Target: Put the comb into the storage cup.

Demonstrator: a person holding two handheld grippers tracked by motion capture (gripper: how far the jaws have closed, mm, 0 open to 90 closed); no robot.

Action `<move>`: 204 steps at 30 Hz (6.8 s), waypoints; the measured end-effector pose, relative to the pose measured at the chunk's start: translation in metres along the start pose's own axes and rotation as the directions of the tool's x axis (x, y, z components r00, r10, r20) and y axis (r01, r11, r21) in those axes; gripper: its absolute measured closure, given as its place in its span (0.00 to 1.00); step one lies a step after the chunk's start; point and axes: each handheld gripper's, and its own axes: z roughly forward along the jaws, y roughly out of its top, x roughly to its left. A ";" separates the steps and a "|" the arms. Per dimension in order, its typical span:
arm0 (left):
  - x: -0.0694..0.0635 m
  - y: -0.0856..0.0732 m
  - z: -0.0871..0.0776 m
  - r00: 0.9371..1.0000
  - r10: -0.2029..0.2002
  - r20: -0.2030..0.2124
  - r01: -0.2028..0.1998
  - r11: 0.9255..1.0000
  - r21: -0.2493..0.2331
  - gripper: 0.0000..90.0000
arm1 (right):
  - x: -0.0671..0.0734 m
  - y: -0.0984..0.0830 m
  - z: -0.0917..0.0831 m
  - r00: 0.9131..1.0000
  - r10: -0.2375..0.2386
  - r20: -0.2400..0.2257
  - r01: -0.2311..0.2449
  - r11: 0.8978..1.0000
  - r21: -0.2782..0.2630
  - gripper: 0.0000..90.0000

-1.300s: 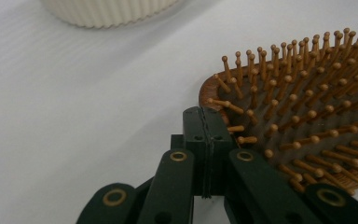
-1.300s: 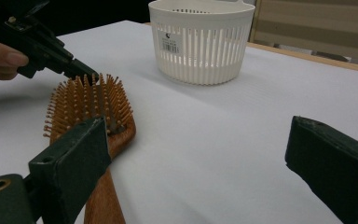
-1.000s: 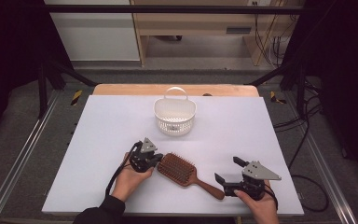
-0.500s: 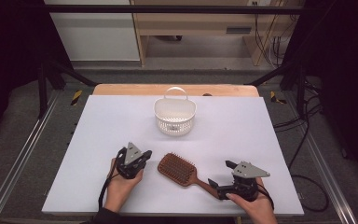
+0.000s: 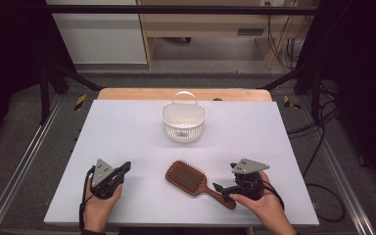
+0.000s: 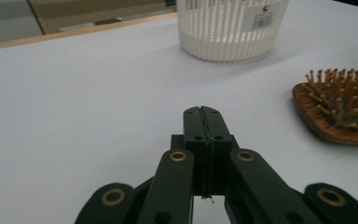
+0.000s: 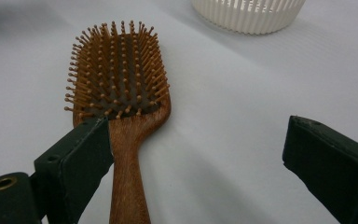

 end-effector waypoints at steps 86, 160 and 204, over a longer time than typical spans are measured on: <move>0.004 -0.011 -0.021 0.996 -0.033 -0.078 0.021 0.988 -0.153 0.02 | 0.040 0.031 0.055 0.975 -0.133 -0.176 0.201 0.867 0.457 0.81; -0.086 0.124 0.025 0.906 -0.189 0.379 0.278 0.941 -0.193 0.04 | 0.037 0.030 0.031 0.993 -0.076 -0.089 0.043 0.944 -0.327 0.81; -0.091 0.144 0.030 0.889 -0.273 0.368 0.341 0.931 -0.133 0.45 | 0.040 0.031 0.028 0.993 -0.095 -0.069 0.063 0.928 -0.367 0.81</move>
